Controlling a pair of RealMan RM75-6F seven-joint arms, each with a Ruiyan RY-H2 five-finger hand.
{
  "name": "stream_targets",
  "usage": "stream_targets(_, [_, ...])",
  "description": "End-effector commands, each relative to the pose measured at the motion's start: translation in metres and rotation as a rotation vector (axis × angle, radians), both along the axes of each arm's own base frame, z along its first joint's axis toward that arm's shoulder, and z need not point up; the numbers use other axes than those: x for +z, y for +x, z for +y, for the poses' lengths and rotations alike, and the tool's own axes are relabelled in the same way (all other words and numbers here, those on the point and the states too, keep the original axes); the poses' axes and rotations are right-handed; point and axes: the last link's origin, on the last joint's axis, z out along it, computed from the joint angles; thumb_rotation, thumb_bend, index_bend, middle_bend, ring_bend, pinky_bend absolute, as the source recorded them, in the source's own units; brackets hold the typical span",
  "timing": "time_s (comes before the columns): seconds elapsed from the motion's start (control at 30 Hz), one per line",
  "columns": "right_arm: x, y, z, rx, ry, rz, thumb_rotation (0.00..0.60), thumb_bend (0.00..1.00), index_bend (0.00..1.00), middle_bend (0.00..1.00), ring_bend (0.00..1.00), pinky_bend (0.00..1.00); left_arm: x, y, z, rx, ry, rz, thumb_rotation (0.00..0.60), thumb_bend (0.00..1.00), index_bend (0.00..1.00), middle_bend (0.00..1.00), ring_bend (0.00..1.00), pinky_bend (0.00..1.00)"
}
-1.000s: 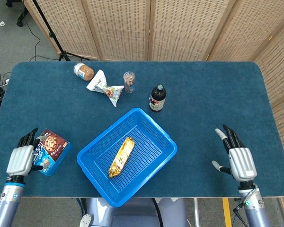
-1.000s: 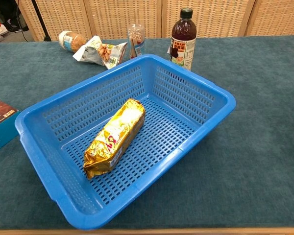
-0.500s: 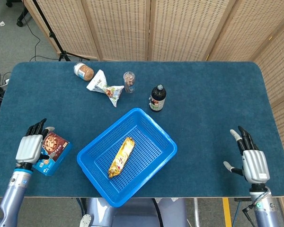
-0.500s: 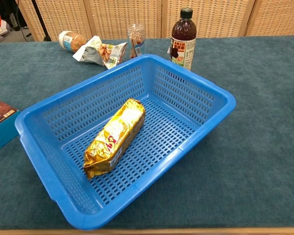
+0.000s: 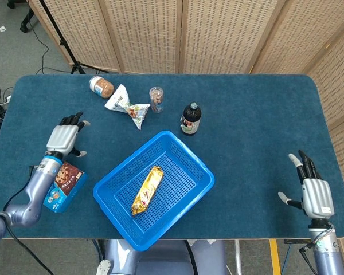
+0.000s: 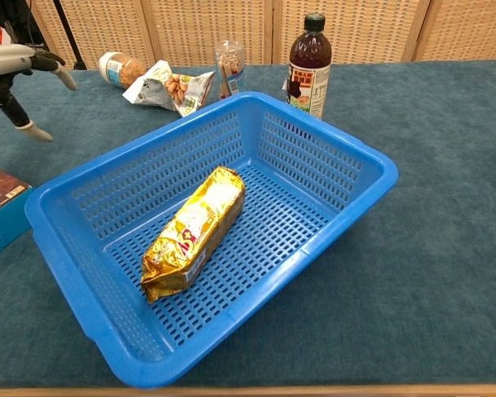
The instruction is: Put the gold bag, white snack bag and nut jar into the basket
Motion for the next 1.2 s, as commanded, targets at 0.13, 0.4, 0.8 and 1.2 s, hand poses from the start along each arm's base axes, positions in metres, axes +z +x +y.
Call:
stream_targets(0.13, [0.006, -0.007, -0.002, -0.025, -0.017, -0.008, 0.600, 0.16, 0.09, 0.00, 0.00, 0.28, -0.048, 0.034, 0.055, -0.066, -0.042, 0.073, 0.600, 0.13, 0.25, 0.00, 0.04, 0.09])
stream_targets(0.4, [0.010, -0.017, -0.005, -0.061, -0.025, -0.020, 0.600, 0.16, 0.09, 0.00, 0.00, 0.28, -0.058, 0.067, 0.081, -0.143, -0.003, 0.070, 0.600, 0.12, 0.19, 0.00, 0.01, 0.09])
stream_targets(0.8, [0.015, -0.026, -0.008, -0.090, -0.039, -0.031, 0.600, 0.16, 0.09, 0.00, 0.00, 0.28, -0.068, 0.099, 0.103, -0.206, 0.012, 0.115, 0.600, 0.12, 0.19, 0.00, 0.01, 0.09])
stream_targets(1.2, [0.019, -0.028, -0.008, -0.102, -0.046, -0.028, 0.600, 0.16, 0.09, 0.00, 0.00, 0.28, -0.081, 0.109, 0.118, -0.148, 0.010, 0.165, 0.600, 0.12, 0.19, 0.00, 0.01, 0.09])
